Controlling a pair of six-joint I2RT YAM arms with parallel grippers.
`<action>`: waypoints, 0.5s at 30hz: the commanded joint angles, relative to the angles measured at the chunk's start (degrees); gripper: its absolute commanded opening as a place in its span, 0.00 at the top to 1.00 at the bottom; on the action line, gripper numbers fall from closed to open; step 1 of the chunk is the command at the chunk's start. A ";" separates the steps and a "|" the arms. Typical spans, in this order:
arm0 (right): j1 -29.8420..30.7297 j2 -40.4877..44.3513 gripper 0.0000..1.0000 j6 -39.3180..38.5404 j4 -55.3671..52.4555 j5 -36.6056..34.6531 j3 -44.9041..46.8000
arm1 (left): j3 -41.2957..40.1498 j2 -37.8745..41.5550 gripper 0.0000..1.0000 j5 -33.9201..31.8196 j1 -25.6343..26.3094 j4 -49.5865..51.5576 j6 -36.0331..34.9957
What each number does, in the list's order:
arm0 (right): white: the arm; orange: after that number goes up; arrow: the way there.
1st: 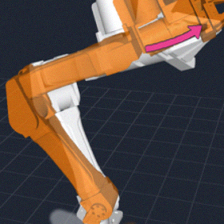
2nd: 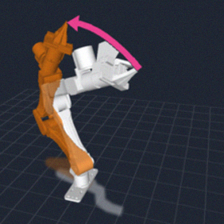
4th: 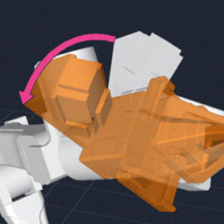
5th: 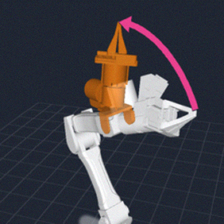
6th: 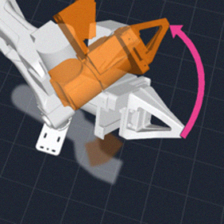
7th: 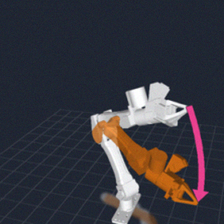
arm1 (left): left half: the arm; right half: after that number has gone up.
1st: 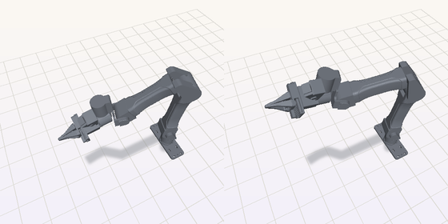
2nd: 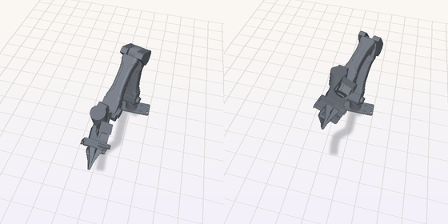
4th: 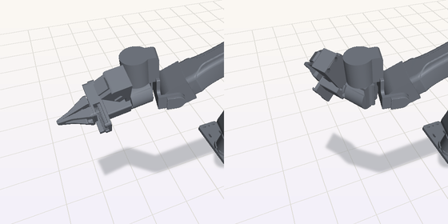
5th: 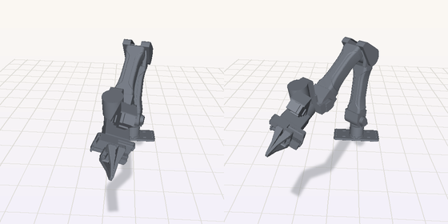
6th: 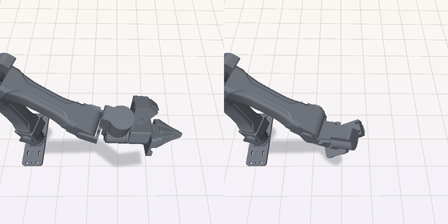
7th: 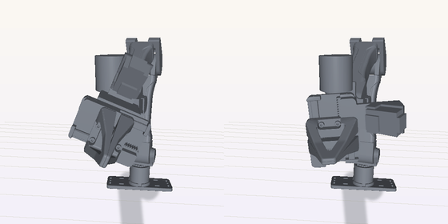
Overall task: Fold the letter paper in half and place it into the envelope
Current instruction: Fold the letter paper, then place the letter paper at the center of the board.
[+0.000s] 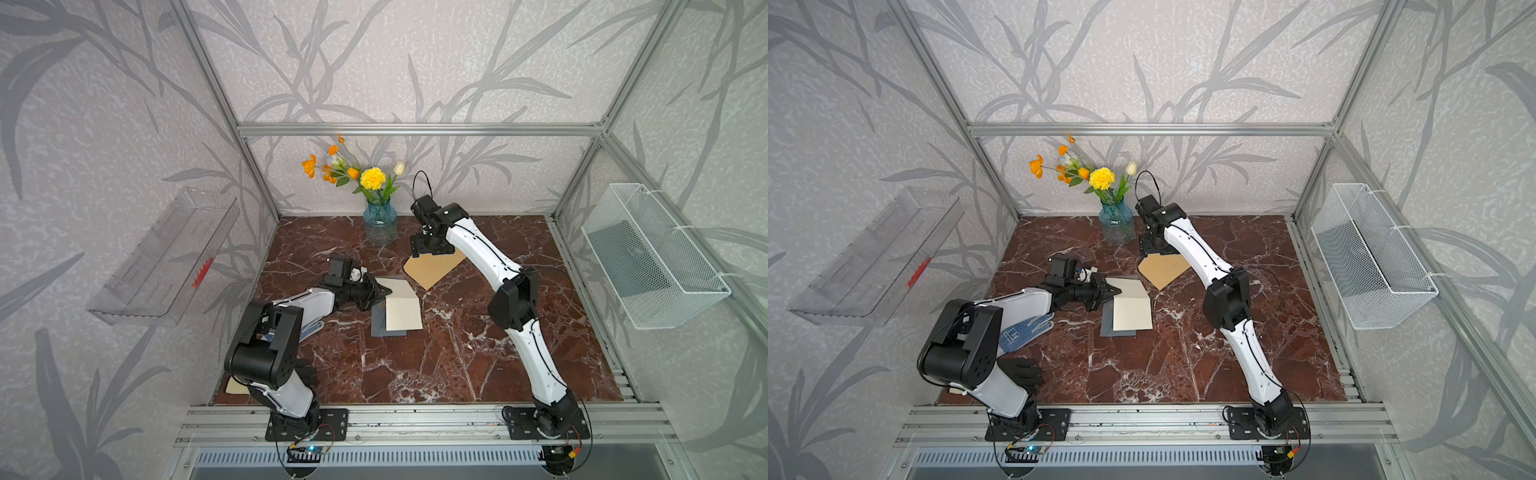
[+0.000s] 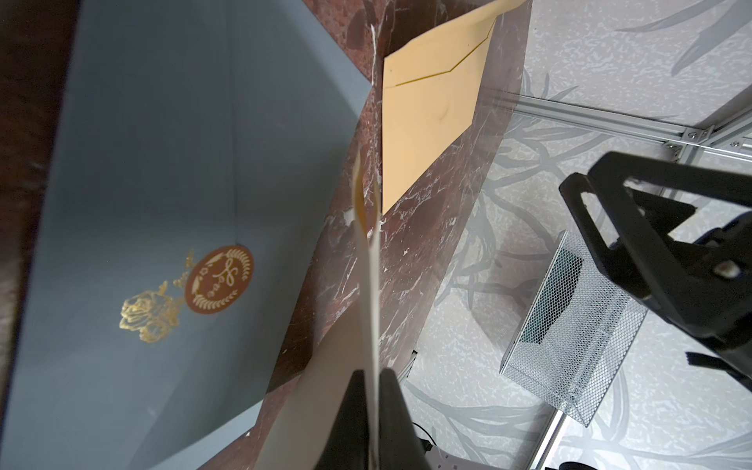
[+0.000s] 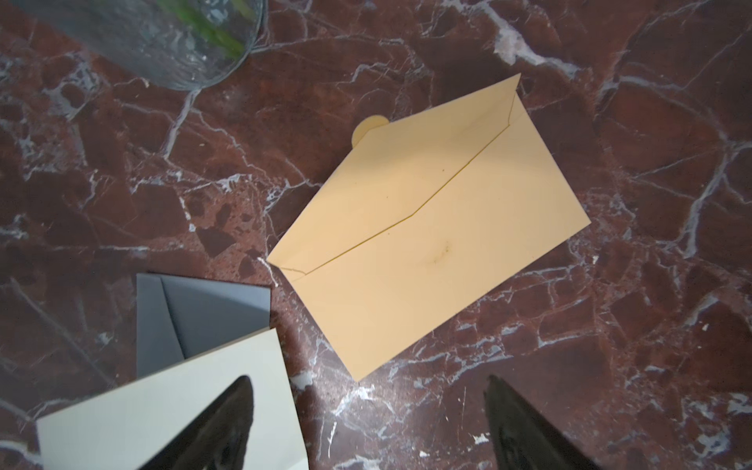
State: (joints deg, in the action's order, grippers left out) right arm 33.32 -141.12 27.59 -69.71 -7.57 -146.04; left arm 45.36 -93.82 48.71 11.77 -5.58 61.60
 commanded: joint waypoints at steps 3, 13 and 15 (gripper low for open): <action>-0.22 -4.13 0.18 4.57 1.92 -3.28 -2.51 | -0.27 1.71 0.82 0.16 -0.52 2.15 -2.91; 1.24 -6.43 0.21 3.44 18.82 -11.17 1.55 | -0.02 4.11 0.00 -1.36 -0.70 9.10 -5.35; 1.23 -9.22 0.21 2.71 19.20 -11.51 -1.83 | -0.06 5.47 0.00 -1.46 -0.78 10.86 -5.75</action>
State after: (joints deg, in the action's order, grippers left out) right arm 34.04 -146.87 31.20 -54.61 -15.22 -144.86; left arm 45.28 -91.72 47.94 11.44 1.26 58.24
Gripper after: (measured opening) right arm 0.789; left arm 0.995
